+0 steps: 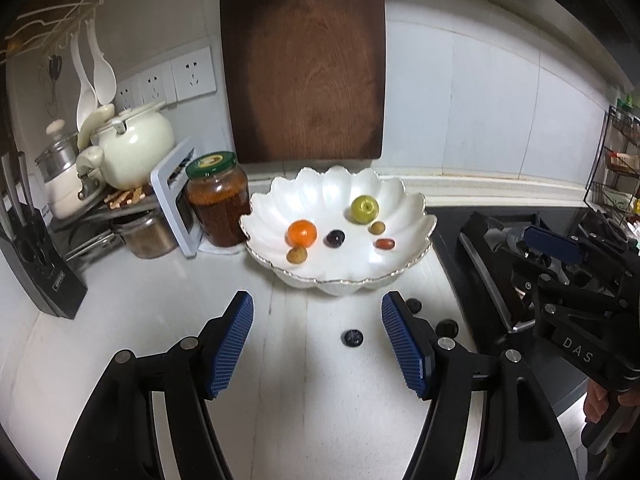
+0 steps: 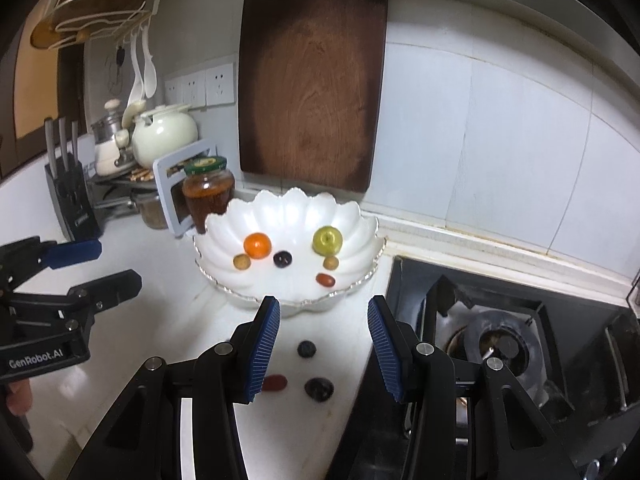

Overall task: Organize fruits
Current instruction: 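Withdraw both tools from the bowl toward the remaining dark fruits, then grasp a blueberry with the left tool while the right tool grasps a dark plum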

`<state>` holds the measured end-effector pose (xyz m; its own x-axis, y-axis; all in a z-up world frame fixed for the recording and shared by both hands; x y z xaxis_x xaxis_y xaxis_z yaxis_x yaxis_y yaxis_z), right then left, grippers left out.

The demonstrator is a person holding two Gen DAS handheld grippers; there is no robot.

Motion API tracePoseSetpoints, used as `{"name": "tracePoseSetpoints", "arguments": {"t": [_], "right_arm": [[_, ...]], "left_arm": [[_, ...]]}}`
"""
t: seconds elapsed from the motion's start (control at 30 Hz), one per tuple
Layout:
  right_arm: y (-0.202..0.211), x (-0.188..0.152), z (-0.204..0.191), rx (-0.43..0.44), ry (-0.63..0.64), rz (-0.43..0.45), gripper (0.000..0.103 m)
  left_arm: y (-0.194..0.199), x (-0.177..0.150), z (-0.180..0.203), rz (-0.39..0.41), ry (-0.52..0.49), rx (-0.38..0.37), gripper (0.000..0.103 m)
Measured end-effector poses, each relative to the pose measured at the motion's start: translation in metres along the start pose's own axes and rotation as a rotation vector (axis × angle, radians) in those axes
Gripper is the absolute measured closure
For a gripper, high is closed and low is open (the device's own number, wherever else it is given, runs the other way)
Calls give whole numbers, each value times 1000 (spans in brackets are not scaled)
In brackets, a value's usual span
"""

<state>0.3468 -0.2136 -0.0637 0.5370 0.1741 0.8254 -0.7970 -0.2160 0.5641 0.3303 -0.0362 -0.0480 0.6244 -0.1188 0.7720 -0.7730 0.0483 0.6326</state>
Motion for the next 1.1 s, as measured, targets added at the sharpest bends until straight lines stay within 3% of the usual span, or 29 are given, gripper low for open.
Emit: {"name": "tracePoseSetpoints", "arguments": {"t": [1.1], "right_arm": [[-53,-58,-3,1,-93,-191,56]], "left_arm": [[-73,-40,6,-110,-76,-146,37]]}}
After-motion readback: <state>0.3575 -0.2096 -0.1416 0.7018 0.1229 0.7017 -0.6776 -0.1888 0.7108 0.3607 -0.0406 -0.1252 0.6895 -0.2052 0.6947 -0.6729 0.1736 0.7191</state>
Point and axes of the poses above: each gripper's, at about its wrist camera, not at the fingertips, and y roughly against the way its jaws point, z to its right, x to its top, the point moved 1 cm from there along -y, roughly the way its jaws point, and after that the axes turned 1 degree about x, right-handed, at the moved point
